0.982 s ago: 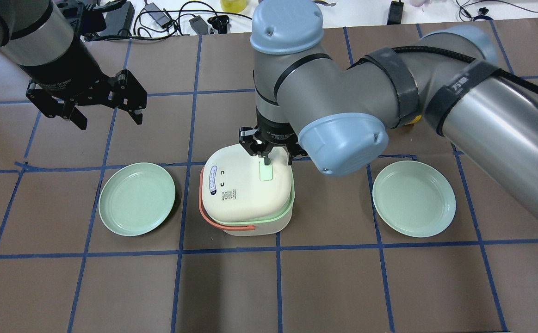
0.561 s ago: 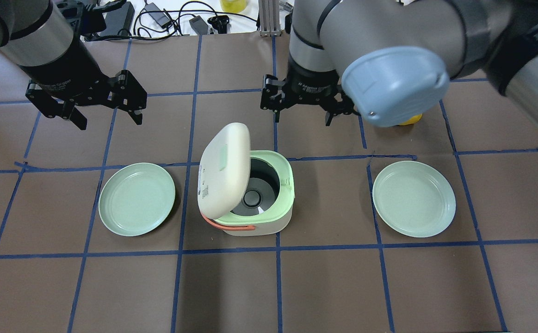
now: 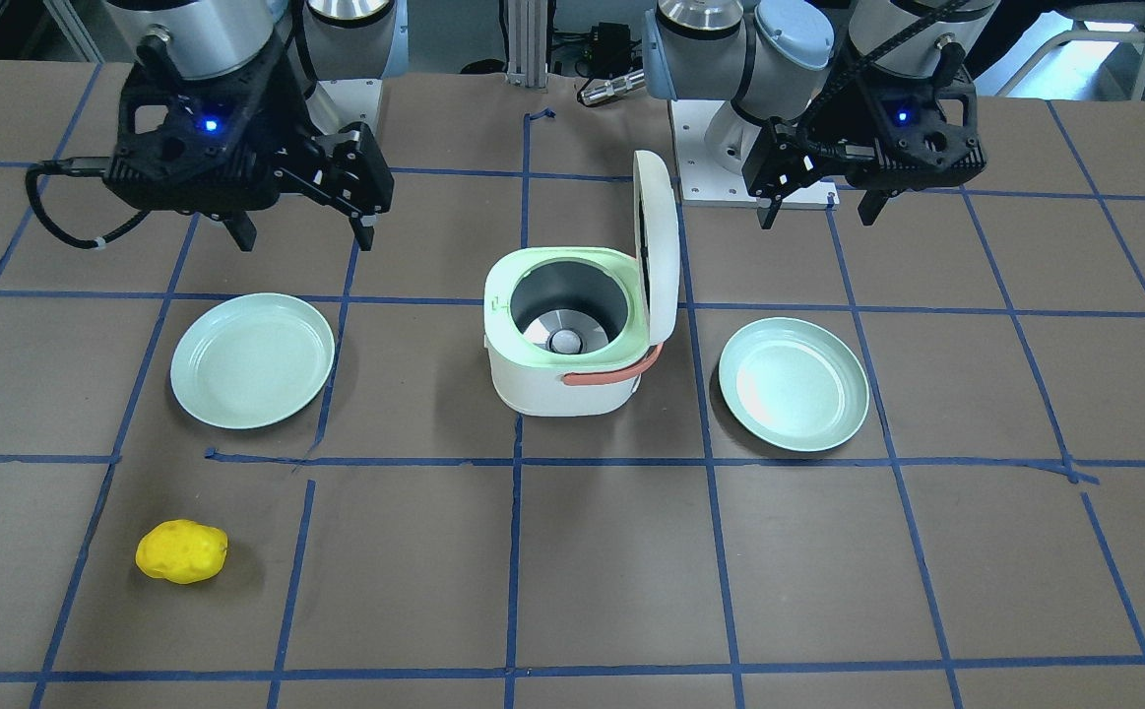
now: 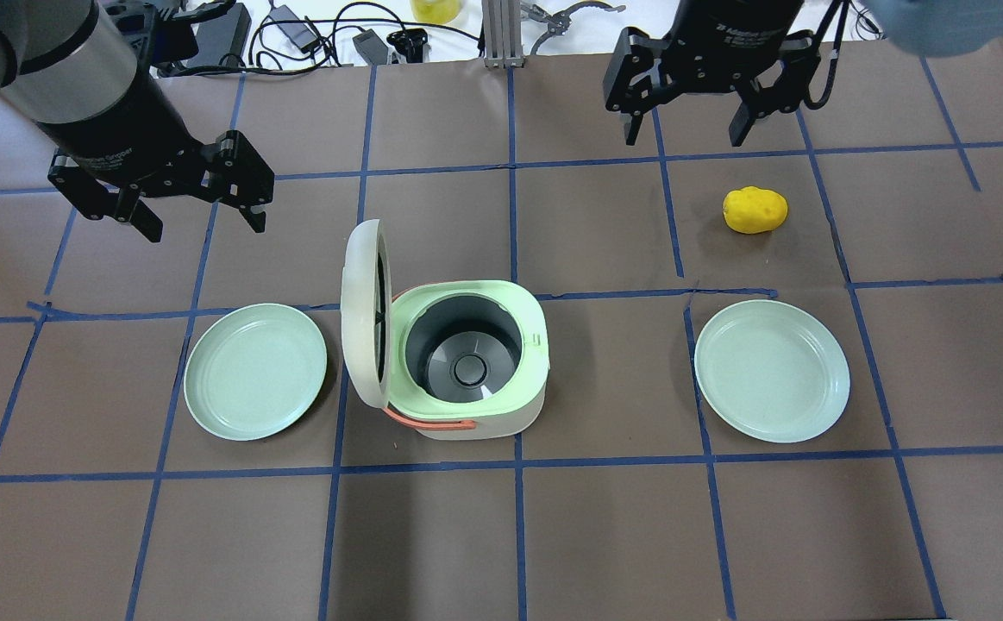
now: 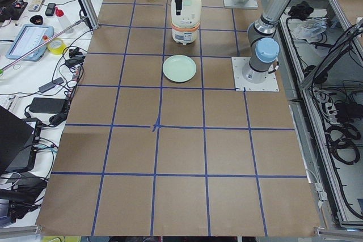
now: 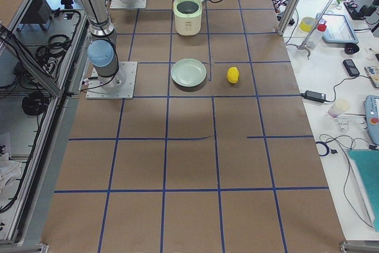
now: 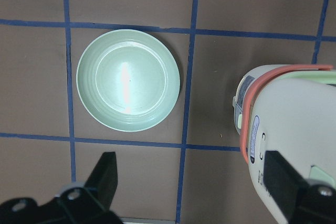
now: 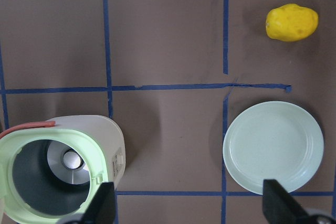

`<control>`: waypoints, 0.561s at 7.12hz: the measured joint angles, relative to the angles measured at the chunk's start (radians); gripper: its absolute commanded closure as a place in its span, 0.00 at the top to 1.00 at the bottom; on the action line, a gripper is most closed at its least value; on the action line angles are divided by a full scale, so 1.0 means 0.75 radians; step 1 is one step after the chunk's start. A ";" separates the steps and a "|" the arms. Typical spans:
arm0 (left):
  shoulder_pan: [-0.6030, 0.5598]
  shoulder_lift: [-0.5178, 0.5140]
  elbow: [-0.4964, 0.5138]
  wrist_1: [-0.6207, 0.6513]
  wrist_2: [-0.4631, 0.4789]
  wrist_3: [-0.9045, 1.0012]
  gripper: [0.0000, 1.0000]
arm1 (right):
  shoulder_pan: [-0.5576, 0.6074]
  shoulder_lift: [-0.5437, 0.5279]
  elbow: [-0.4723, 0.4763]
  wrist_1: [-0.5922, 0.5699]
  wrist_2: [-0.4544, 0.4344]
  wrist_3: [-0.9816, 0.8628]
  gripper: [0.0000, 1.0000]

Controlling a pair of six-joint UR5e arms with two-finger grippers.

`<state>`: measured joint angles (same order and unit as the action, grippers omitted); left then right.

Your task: Press rice cooker button

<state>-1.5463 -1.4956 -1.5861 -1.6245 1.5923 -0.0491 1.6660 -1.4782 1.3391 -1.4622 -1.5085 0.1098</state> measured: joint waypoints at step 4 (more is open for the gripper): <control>0.000 0.000 0.000 0.000 0.000 0.000 1.00 | -0.130 -0.033 -0.021 0.052 -0.013 -0.194 1.00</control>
<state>-1.5463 -1.4956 -1.5861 -1.6245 1.5923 -0.0492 1.5686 -1.5026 1.3233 -1.4230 -1.5179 -0.0360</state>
